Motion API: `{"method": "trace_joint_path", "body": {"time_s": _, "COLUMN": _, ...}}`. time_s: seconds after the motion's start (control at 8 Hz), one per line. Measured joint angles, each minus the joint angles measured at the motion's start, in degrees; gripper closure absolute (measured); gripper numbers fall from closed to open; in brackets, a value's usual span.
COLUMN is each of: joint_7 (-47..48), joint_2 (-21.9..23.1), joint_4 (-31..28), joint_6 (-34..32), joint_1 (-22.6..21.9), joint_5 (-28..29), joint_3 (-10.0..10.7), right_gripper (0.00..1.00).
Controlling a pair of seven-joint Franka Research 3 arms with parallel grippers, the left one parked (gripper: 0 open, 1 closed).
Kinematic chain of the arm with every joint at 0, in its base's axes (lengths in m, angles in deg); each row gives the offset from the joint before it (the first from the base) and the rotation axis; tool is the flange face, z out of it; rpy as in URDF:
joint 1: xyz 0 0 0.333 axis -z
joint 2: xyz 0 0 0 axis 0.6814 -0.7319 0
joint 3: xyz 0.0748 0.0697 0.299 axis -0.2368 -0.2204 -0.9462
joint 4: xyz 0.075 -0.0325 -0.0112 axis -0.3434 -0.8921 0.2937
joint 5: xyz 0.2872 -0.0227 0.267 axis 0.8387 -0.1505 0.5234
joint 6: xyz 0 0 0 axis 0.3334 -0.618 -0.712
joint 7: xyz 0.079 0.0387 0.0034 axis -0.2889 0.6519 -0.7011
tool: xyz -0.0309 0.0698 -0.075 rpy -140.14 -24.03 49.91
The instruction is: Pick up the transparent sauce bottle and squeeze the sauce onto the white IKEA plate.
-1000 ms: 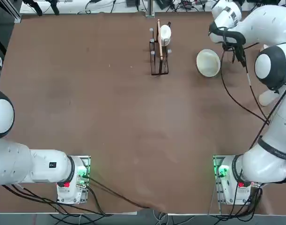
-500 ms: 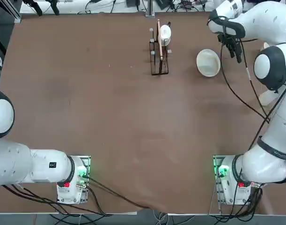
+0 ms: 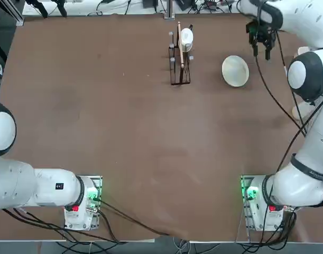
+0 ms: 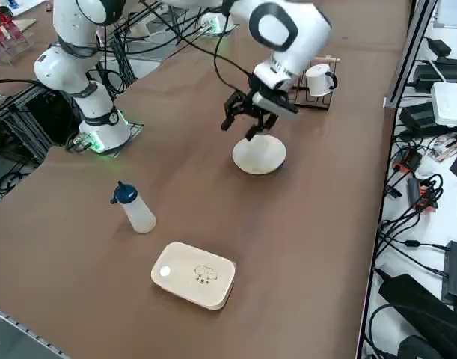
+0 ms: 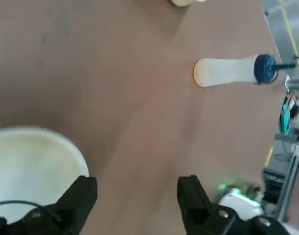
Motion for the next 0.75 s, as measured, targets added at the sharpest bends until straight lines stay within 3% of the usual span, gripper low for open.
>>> {"method": "trace_joint_path", "body": {"time_s": 0.38, "joint_7": -16.08, "joint_2": 7.51, "joint_4": 3.74, "joint_6": -4.16, "joint_1": 1.70, "joint_5": 10.09, "joint_3": 0.37, "right_gripper": 0.00}}
{"method": "trace_joint_path", "body": {"time_s": 0.75, "joint_7": -37.86, "joint_2": 20.81, "joint_4": -4.78, "joint_6": -0.64, "joint_1": 2.99, "joint_5": 16.34, "joint_3": 0.76, "right_gripper": 0.00}}
